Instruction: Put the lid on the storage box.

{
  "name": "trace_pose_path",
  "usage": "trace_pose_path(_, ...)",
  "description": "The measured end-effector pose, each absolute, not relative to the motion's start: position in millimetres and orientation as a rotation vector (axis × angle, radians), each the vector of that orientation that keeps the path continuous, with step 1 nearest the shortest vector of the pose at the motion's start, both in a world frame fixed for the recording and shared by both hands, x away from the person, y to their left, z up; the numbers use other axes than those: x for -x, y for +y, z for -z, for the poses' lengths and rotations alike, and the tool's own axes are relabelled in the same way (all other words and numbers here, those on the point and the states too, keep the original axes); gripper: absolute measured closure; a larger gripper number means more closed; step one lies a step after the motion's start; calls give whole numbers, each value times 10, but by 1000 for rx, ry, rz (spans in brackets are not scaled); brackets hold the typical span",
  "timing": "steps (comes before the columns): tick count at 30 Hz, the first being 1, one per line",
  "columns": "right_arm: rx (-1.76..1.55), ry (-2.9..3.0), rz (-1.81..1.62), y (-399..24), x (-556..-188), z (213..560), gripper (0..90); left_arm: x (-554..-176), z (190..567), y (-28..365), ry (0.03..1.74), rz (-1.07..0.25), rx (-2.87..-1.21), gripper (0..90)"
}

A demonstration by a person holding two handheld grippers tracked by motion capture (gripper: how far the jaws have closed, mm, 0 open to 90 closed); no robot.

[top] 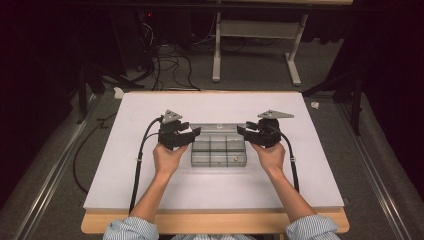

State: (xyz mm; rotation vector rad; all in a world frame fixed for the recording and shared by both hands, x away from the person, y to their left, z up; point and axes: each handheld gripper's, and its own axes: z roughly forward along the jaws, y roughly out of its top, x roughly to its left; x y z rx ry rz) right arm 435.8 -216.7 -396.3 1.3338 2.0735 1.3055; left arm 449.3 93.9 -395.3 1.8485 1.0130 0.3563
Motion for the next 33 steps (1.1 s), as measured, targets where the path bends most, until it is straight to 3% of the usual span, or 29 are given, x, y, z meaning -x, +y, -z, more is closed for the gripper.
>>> trace_pose_path(33,-1300,2088,-1271,-2136,-4176,3893,511,-4373,3970,988,1027,-337,-1821,466)
